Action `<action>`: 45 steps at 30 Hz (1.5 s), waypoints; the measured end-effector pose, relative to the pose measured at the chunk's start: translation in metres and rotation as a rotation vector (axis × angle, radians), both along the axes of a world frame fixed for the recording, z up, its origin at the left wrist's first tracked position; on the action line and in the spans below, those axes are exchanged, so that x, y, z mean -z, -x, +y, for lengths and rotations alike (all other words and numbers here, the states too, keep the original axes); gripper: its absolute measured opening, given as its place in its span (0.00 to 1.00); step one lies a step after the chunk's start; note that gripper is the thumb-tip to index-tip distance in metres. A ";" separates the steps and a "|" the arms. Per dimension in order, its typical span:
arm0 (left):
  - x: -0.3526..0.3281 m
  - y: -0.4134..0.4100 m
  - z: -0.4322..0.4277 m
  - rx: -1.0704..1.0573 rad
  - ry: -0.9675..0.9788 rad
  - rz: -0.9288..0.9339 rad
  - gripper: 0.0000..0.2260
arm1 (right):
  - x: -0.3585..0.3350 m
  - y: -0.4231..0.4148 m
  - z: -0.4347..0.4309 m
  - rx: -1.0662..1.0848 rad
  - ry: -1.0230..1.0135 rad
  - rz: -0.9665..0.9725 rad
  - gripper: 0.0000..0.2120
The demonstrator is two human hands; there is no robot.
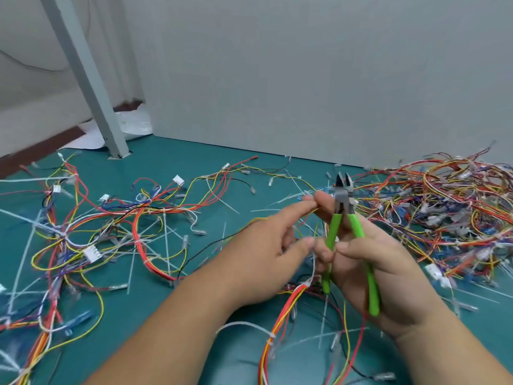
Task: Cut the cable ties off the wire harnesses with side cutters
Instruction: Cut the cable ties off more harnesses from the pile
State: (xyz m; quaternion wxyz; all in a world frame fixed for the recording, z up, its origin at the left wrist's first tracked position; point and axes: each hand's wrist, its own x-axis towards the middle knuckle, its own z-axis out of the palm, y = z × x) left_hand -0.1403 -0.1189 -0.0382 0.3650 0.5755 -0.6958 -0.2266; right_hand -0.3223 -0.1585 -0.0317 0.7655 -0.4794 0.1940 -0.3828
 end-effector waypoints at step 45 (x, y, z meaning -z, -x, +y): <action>-0.002 -0.015 -0.021 -0.096 -0.436 0.955 0.17 | 0.004 0.005 -0.001 -0.194 0.183 0.082 0.36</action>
